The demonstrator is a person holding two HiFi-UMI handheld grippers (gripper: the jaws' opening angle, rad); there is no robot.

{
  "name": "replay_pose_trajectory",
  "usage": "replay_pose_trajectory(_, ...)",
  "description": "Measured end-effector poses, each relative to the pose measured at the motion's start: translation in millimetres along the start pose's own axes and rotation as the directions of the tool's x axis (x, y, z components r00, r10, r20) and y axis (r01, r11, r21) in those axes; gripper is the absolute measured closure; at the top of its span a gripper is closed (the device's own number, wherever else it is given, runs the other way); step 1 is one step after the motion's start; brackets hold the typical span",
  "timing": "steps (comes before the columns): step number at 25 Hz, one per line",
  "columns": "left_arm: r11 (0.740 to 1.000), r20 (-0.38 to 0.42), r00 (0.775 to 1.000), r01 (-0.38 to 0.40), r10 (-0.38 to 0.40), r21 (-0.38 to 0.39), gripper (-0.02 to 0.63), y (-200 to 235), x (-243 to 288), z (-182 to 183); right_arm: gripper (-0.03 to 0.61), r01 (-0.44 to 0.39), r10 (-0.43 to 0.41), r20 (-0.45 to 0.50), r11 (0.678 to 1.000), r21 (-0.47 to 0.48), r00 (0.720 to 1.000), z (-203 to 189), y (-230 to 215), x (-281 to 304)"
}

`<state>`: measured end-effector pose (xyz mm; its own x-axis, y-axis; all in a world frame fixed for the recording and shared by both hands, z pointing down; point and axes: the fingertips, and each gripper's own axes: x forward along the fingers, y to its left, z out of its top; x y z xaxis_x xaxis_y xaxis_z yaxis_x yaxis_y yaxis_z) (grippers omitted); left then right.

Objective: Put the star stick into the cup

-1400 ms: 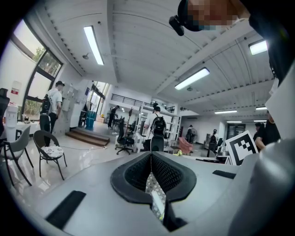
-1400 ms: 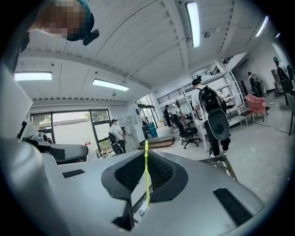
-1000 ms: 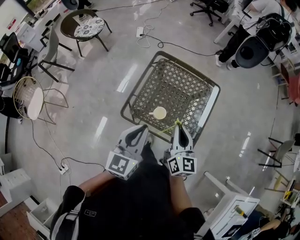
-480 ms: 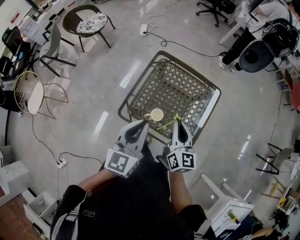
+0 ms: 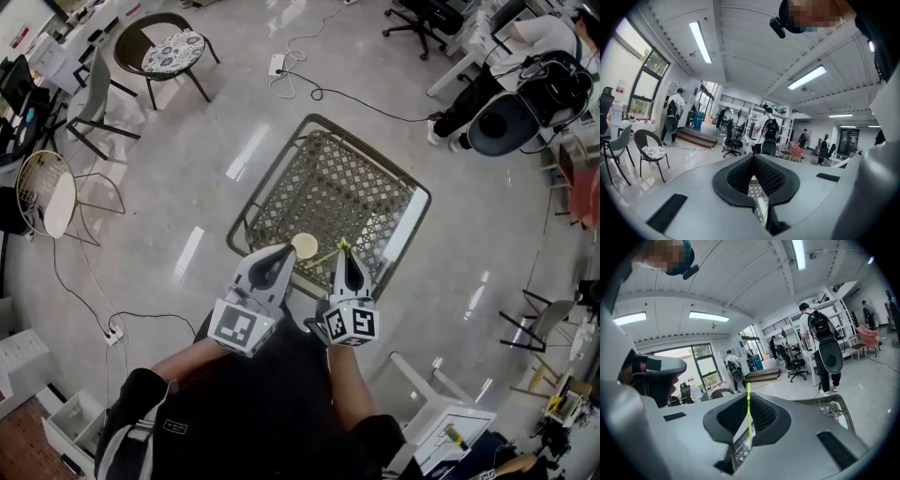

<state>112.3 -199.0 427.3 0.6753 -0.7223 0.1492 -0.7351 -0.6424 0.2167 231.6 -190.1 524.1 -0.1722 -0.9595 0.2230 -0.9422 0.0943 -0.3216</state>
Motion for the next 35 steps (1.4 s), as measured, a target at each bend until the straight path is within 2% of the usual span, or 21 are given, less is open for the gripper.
replay_pose_trajectory(15,0.998,-0.059,0.997,0.055,-0.057,-0.037,0.595,39.4,25.5,-12.7,0.558,0.051,-0.054,-0.115,0.998,-0.034,0.992,-54.7,-14.3,71.1)
replay_pose_trajectory(22,0.997,-0.069,0.996,0.052,-0.056,-0.064,0.595,60.5,32.6,-13.8,0.558,0.093,-0.100,-0.147,0.994,-0.053,0.984,-80.5,-24.4,96.3)
replay_pose_trajectory(35,0.995,-0.090,0.993,0.076,-0.081,-0.064,0.595,77.5,38.7,-16.1,0.558,0.172,-0.172,-0.221,0.985,-0.015,0.960,-131.0,-45.3,112.4)
